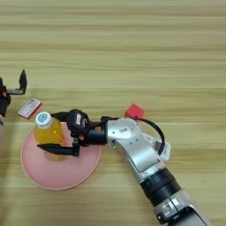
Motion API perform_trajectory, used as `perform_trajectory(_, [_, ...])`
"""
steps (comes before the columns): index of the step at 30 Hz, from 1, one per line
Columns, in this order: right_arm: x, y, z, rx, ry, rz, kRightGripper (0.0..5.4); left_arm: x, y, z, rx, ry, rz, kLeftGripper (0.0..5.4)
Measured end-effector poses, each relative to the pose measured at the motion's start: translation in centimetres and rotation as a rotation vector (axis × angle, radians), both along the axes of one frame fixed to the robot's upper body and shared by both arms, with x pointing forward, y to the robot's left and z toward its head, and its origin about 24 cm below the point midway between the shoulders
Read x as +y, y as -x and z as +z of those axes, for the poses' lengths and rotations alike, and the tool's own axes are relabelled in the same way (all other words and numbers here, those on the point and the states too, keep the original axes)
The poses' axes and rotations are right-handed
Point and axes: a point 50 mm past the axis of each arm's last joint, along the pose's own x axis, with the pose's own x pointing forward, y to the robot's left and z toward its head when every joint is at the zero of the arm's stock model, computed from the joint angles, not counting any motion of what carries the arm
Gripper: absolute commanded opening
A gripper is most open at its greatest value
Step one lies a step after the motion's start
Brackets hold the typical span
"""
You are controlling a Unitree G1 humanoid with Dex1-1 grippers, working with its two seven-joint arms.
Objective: Move the objects on the table
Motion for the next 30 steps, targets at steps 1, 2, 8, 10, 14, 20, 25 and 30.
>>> perform_trajectory(1, [0.0,0.0,0.0,0.000,0.000,0.000,3.53,0.0,0.0,0.0,0.000,0.000,0.000,5.40])
perform_trajectory(2, [0.0,0.0,0.0,0.002,0.000,0.000,3.53,0.0,0.0,0.0,0.000,0.000,0.001,5.40])
perform_trajectory(8, [0.0,-0.3,-0.2,0.007,0.022,-0.006,4.25,0.0,0.0,-0.1,0.002,0.001,0.002,5.40])
perform_trajectory(10, [-0.2,-0.4,-0.5,0.019,0.041,-0.010,4.44,0.0,0.0,-0.1,0.003,0.001,0.002,5.40])
perform_trajectory(14, [-0.2,-0.4,-0.6,0.025,0.047,-0.008,4.88,0.0,0.0,-0.1,0.005,0.001,0.002,5.40])
perform_trajectory(20, [-0.2,-0.4,-0.4,0.030,0.046,-0.004,5.35,0.0,0.0,-0.1,0.005,0.001,0.002,5.40])
perform_trajectory(25, [-0.2,-0.4,0.3,0.012,0.020,-0.008,5.35,0.0,0.0,-0.1,0.005,0.001,0.002,5.40])
perform_trajectory(30, [-0.2,-0.3,1.7,-0.012,-0.028,-0.008,5.35,0.0,0.0,-0.2,0.009,0.001,0.002,5.40])
